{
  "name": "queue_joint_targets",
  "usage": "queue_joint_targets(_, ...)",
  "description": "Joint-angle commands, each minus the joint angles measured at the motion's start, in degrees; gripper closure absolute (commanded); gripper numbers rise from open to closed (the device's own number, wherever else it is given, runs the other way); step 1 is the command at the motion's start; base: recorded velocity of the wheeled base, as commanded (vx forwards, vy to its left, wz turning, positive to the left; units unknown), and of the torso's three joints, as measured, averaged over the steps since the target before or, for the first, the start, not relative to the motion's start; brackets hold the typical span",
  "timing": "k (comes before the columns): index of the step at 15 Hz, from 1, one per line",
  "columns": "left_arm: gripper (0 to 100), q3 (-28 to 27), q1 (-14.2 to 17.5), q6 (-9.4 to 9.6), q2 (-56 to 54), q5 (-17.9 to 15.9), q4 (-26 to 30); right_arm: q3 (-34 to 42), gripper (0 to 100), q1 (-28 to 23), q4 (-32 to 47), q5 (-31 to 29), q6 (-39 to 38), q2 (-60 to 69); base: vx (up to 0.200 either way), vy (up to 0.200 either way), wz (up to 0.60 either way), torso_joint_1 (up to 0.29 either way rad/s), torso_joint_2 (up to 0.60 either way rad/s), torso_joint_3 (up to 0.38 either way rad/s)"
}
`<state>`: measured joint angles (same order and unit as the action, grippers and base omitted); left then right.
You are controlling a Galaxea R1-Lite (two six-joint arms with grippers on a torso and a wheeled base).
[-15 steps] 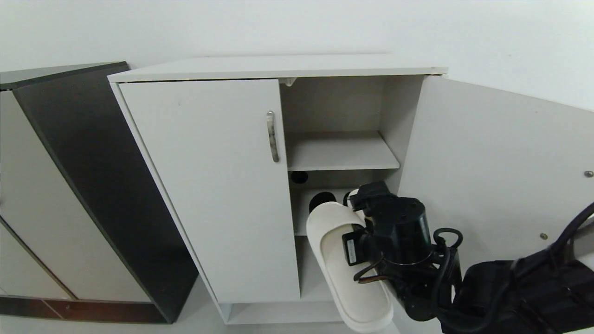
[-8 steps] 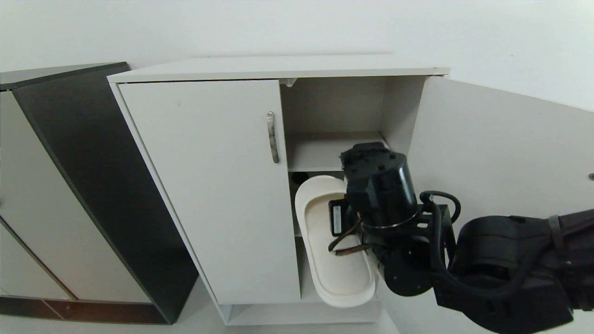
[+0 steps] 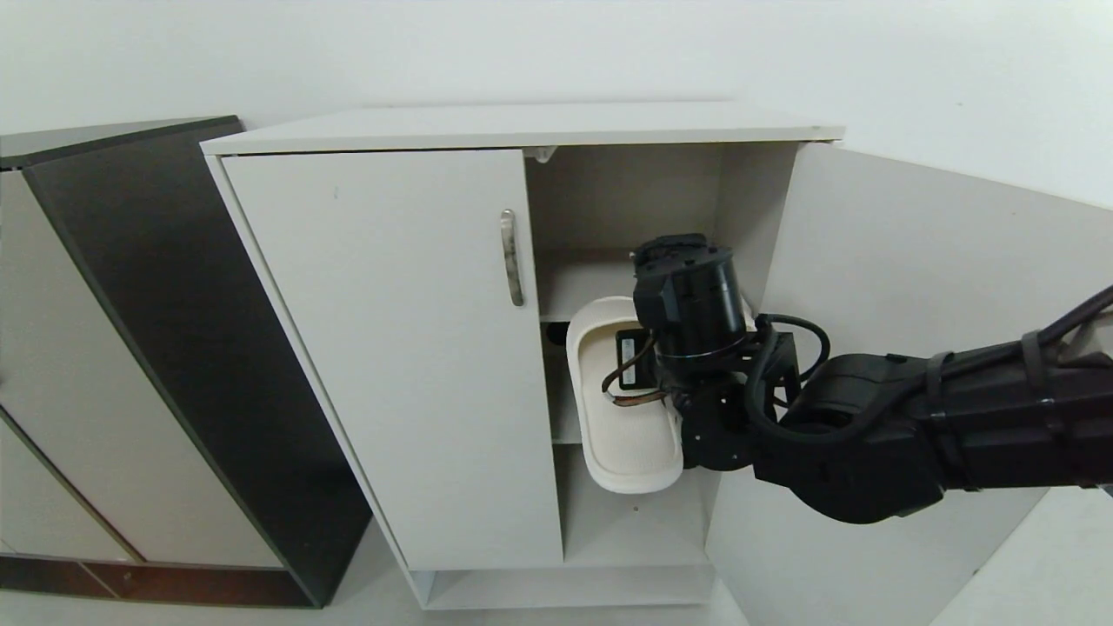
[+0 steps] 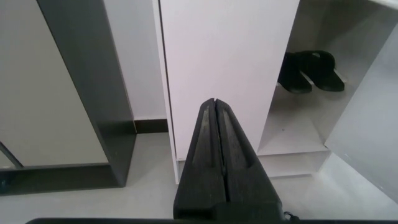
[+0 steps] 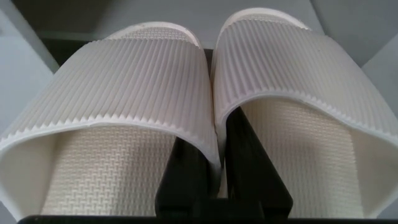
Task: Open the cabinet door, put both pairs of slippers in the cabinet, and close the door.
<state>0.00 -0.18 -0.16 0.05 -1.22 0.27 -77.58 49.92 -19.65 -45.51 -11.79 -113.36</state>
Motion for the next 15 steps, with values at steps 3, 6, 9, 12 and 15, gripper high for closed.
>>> queue_joint_targets(3, 100, 0.00, 0.01, -0.02, 0.04, -0.01, 0.00, -0.38, 100, -0.70, -0.04, 0.07, 0.01, -1.25, 0.000, 0.000, 0.00, 0.000, 0.00, 0.000)
queue_joint_targets(6, 100, 0.00, 0.01, 0.07, 0.04, -0.01, 0.00, -1.34, 100, -0.97, -0.04, -0.02, 0.10, -1.51, 0.200, 0.000, 0.00, 0.001, 0.00, 0.005)
queue_joint_targets(9, 100, 0.00, 0.01, 0.07, 0.04, -0.01, 0.00, -2.05, 100, -1.05, 0.14, -0.02, 0.19, -1.78, 0.200, 0.000, 0.00, 0.007, 0.00, 0.005)
queue_joint_targets(12, 100, 0.00, 0.01, 0.07, 0.04, -0.10, 0.00, -1.87, 100, -1.05, 0.05, -0.11, 0.19, -1.78, 0.200, 0.000, 0.00, 0.002, 0.00, 0.001)
queue_joint_targets(15, 100, 0.00, 0.01, 0.07, 0.04, -0.01, 0.00, -1.87, 100, -0.97, -0.04, -0.11, 0.63, -1.78, 0.000, 0.000, 0.00, 0.000, 0.00, 0.000)
